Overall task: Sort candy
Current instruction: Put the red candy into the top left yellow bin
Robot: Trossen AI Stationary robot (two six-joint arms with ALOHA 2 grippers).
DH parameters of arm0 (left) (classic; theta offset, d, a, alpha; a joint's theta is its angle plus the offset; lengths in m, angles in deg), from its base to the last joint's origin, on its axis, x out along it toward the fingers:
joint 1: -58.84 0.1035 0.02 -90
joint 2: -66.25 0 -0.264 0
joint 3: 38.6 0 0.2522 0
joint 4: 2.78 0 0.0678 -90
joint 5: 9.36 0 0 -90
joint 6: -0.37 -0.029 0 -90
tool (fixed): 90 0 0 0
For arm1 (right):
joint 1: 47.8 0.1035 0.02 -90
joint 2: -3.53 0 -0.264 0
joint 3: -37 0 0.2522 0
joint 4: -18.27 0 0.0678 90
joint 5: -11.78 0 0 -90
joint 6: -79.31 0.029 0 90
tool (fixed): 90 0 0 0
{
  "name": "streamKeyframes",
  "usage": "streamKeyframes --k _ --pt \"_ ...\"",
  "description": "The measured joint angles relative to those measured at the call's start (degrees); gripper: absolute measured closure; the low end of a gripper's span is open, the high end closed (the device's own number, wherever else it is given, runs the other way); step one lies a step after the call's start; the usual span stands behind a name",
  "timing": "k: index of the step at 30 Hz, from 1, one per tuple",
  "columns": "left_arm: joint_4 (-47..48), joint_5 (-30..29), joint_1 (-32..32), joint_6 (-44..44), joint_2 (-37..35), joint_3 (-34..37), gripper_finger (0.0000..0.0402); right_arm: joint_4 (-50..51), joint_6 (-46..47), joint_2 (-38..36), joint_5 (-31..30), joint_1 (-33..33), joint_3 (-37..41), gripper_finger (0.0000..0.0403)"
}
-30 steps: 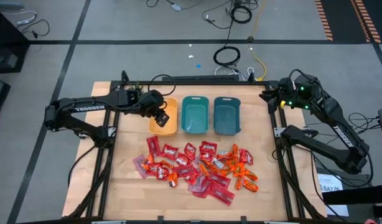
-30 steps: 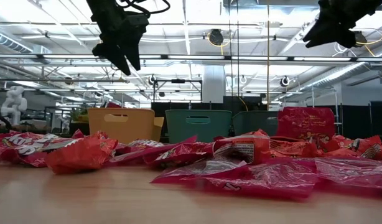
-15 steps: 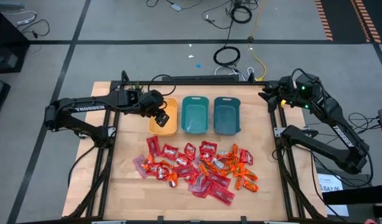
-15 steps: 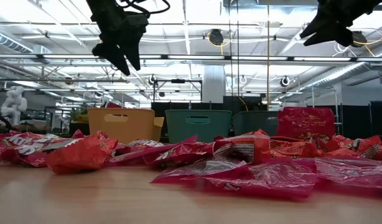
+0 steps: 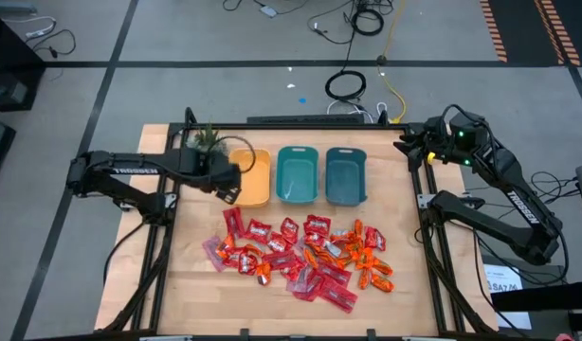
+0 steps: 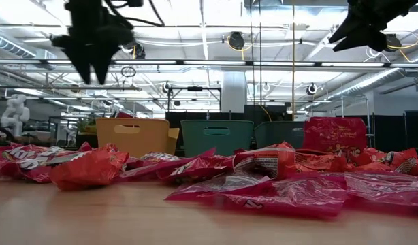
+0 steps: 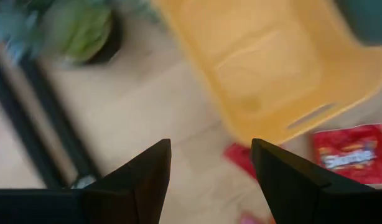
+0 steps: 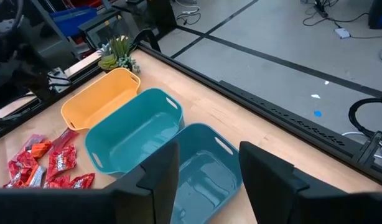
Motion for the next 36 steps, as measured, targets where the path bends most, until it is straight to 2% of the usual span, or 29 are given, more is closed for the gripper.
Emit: streamKeyframes --k 10,15,19,23,29,36 --pt "4.1 -0.8 -17.7 29.5 -1.8 1.9 0.0168 0.3 0.0 0.0 0.0 0.0 0.0 0.0243" --pt "-5.8 1.2 -25.7 44.0 -3.2 10.6 0.0168 0.3 0.0 0.0 0.0 0.0 0.0 0.0243" --pt "-16.8 3.5 -28.3 52.3 -3.3 17.7 0.0168 0.3 0.0 0.0 0.0 0.0 0.0 0.0243" --pt "-23.1 6.1 -29.8 58.9 -3.3 23.2 0.0168 0.3 0.0 0.0 0.0 0.0 0.0 0.0243" --pt "-23.7 10.5 -32.4 66.7 -3.3 26.6 0.0169 1.2 0.0 0.0 0.0 0.0 0.0 0.0243" --pt "-32.1 11.8 -33.0 67.6 -2.6 30.2 0.0169 3.1 0.0 0.0 0.0 0.0 0.0 0.0243"
